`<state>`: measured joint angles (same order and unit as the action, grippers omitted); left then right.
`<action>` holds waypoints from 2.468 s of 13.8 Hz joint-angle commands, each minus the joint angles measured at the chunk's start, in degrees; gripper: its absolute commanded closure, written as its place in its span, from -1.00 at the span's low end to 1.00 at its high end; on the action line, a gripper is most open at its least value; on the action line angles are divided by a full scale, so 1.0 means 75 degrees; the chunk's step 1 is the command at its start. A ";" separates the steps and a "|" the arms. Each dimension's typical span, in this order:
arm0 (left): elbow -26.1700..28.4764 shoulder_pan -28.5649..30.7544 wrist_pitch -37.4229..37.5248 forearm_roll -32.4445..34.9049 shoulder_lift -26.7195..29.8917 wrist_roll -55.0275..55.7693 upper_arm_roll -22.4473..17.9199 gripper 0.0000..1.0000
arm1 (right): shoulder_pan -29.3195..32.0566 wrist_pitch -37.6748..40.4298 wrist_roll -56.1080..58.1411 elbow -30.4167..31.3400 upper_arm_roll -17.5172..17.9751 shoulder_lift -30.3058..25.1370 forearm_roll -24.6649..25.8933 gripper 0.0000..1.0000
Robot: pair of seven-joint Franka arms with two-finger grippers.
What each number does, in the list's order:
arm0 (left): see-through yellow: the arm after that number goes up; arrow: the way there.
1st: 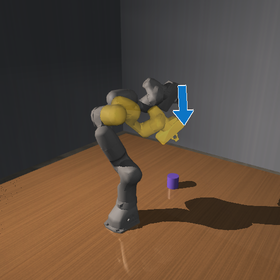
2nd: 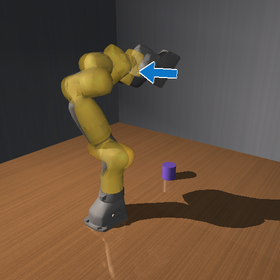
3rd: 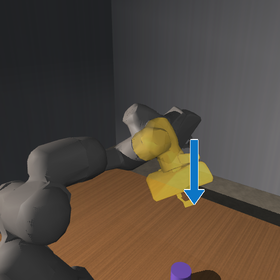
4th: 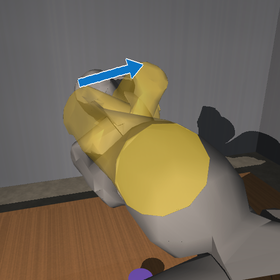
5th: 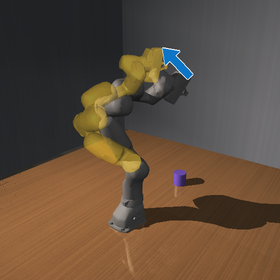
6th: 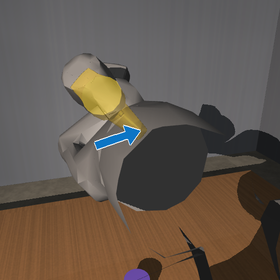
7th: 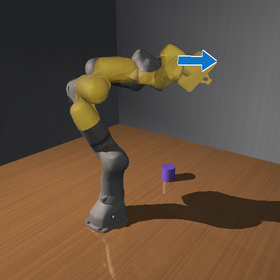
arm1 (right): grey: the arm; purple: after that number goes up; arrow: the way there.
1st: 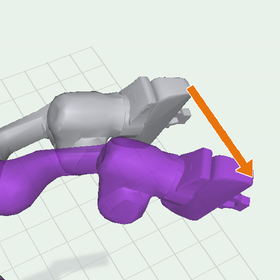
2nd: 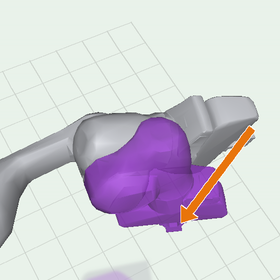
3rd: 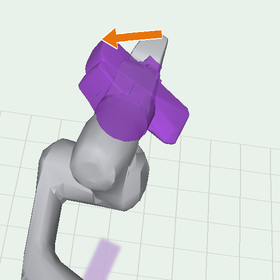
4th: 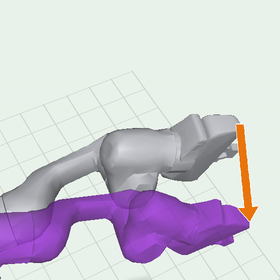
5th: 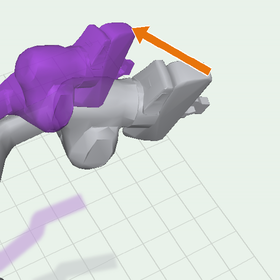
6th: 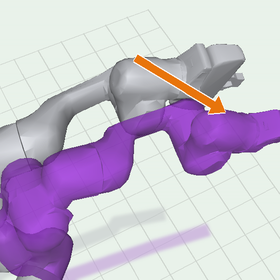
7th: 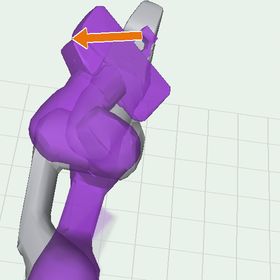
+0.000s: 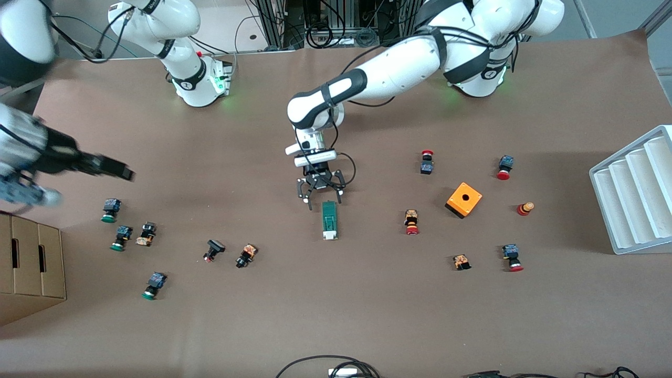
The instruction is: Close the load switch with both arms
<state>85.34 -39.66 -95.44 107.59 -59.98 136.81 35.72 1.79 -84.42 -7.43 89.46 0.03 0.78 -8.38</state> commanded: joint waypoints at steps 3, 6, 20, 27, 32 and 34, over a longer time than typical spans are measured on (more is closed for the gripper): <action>0.0632 -0.0056 -0.0679 -0.1451 0.1351 -0.0508 -0.0123 -1.00 | 0.0745 -0.0474 0.2149 0.1383 0.0113 -0.1380 0.0485 -1.00; 0.0692 -0.0044 -0.0728 -0.2413 0.2008 -0.1293 -0.0123 -1.00 | 0.0956 -0.0498 0.2477 0.1384 0.0101 -0.1358 0.0649 -1.00; 0.0680 0.0974 -0.0751 -0.7135 0.5347 -0.7549 -0.0123 -1.00 | 0.1214 -0.0673 0.2818 0.0880 -0.0203 -0.1218 0.0801 -1.00; 0.0634 0.2496 -0.0751 -0.9046 0.6566 -1.0222 -0.0111 -1.00 | 0.1179 -0.0662 0.2830 0.0880 -0.0180 -0.1183 0.0801 -1.00; 0.0622 0.3587 -0.0786 -1.0218 0.7036 -1.1234 -0.0111 -1.00 | 0.1144 -0.0662 0.3435 0.0880 -0.0180 -0.1089 0.0766 -1.00; 0.0622 0.4102 -0.0775 -1.0582 0.7188 -1.1385 -0.0111 -1.00 | 0.1120 -0.0510 0.4362 0.0892 -0.0180 -0.1007 0.0766 -1.00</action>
<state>88.36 -12.54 -100.41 31.12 -8.60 53.44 34.44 10.37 -89.35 20.54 96.74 -1.33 -7.58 -3.45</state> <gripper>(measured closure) 0.000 0.000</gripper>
